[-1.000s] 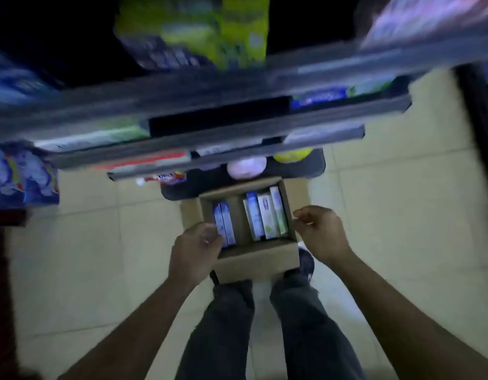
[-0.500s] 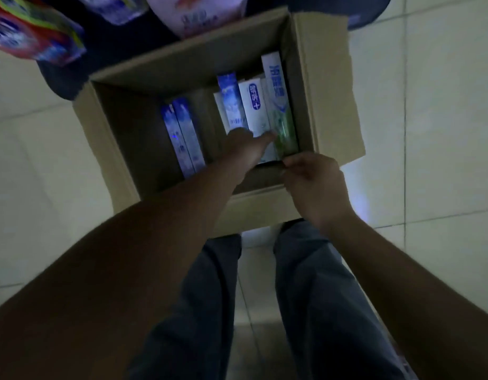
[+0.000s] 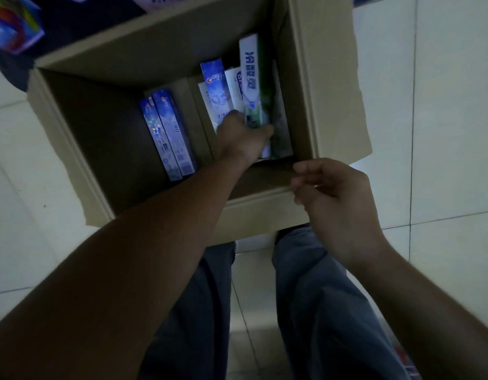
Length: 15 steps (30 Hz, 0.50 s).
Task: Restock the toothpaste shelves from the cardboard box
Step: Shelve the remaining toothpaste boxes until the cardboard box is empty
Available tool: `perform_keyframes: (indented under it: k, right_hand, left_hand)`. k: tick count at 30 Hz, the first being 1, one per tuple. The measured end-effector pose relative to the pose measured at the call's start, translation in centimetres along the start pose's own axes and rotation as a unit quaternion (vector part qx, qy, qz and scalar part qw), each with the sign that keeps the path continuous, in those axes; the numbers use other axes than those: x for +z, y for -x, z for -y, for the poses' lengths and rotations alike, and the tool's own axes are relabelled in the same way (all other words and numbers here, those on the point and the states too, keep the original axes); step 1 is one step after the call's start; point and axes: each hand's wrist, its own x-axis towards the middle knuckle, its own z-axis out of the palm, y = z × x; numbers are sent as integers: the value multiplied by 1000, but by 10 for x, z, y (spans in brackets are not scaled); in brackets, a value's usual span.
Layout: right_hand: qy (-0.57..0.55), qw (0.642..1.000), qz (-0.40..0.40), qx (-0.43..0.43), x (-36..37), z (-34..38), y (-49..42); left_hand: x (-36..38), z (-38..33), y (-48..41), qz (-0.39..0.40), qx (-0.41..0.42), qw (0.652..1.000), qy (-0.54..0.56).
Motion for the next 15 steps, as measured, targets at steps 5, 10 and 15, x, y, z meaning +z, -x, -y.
perform_keyframes:
  k: [5,10,15]
  right_hand:
    - [-38,998,-4,43,-1,23,1]
    - [-149,974,66,158,19,49,13]
    - [-182,950,178,180,32,54,35]
  left_hand:
    - [-74,-3,50,85,-123,968,203]
    - [-124,-11,110,111,-181,921,327]
    - [-128,-12,140,183,-138,920,317]
